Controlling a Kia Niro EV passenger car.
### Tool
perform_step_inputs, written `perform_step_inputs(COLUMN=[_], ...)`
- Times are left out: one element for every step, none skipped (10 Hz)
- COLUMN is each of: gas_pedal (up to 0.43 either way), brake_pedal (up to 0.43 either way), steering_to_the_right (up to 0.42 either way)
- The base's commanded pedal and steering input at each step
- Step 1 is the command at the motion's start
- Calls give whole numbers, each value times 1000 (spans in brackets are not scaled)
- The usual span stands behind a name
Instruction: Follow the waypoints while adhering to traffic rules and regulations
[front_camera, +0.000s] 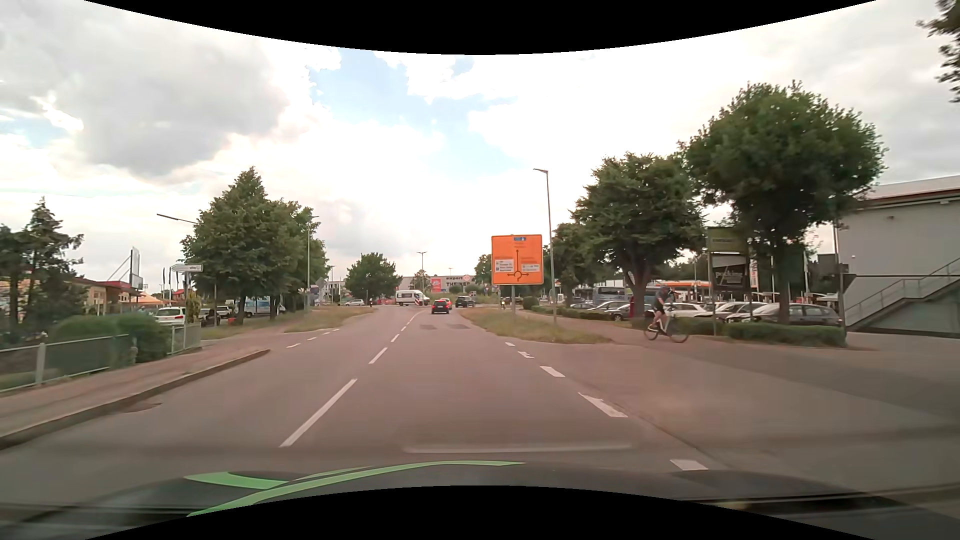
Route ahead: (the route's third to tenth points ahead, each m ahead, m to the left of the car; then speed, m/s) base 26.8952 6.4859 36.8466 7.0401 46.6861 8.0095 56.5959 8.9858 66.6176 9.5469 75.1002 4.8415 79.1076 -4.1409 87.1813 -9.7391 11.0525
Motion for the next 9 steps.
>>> perform_step_inputs(gas_pedal=[0, 0, 0, 0, 0, 0, 0, 0, 0], brake_pedal=[0, 0, 12, 73, 104, 134, 140, 146, 159], steering_to_the_right=[-40, -39, -37, -34, -32, -29, -28, -28, -28])
